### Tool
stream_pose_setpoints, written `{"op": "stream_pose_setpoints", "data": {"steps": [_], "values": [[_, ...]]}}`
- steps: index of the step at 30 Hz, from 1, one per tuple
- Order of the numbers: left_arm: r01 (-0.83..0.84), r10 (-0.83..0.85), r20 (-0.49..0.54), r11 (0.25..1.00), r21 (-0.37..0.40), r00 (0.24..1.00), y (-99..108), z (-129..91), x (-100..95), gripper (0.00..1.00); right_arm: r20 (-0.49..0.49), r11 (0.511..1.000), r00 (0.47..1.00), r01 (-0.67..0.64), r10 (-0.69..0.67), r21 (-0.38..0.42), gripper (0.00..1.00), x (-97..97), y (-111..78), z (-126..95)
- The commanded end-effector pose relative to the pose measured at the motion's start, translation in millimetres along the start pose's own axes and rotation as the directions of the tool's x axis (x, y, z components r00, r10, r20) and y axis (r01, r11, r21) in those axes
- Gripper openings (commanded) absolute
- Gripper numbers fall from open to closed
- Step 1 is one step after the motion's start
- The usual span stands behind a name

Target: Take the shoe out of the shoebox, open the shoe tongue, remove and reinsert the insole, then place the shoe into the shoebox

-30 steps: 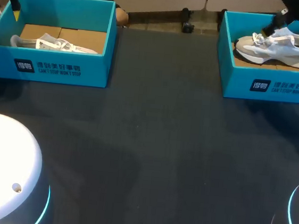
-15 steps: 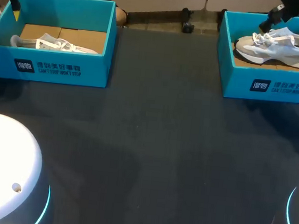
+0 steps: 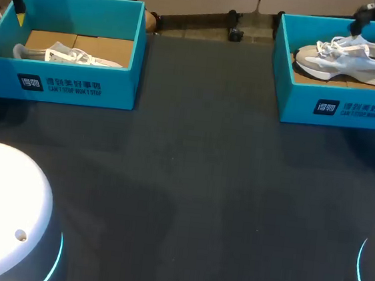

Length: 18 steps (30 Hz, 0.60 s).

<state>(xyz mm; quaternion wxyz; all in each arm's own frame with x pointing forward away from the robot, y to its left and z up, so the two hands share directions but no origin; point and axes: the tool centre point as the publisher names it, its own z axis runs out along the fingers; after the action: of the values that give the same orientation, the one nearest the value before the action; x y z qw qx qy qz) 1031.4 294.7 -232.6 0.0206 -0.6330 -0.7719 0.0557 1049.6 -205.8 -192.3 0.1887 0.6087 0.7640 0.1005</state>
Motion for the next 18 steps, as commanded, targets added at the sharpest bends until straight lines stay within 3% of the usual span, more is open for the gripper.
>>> {"op": "stream_pose_setpoints", "data": {"steps": [1, 10, 11, 18], "values": [[-0.001, 0.001, -0.001, 1.0, 0.0, 1.0, 0, 0, 0.6, 1.0, 0.062, 0.985, 0.989, -0.142, 0.137, 0.1, 1.0, -14.1, 14.7, 15], [-0.001, 0.001, -0.001, 1.0, 0.0, 1.0, 0, 0, 0.6, 1.0, 0.057, 0.965, 0.976, -0.216, 0.21, 0.149, 1.0, -51.2, 24.1, 42], [0.024, -0.025, 0.01, 0.998, 0.06, 1.0, -8, 4, 3.7, 1.0, 0.065, 0.962, 0.975, -0.222, 0.214, 0.158, 1.0, -58.8, 27.2, 49], [0.032, -0.05, 0.097, 0.984, 0.178, 0.994, -27, 5, 4.6, 1.0, 0.064, 0.956, 0.972, -0.233, 0.225, 0.179, 1.0, -77.4, 32.3, 69]]}}
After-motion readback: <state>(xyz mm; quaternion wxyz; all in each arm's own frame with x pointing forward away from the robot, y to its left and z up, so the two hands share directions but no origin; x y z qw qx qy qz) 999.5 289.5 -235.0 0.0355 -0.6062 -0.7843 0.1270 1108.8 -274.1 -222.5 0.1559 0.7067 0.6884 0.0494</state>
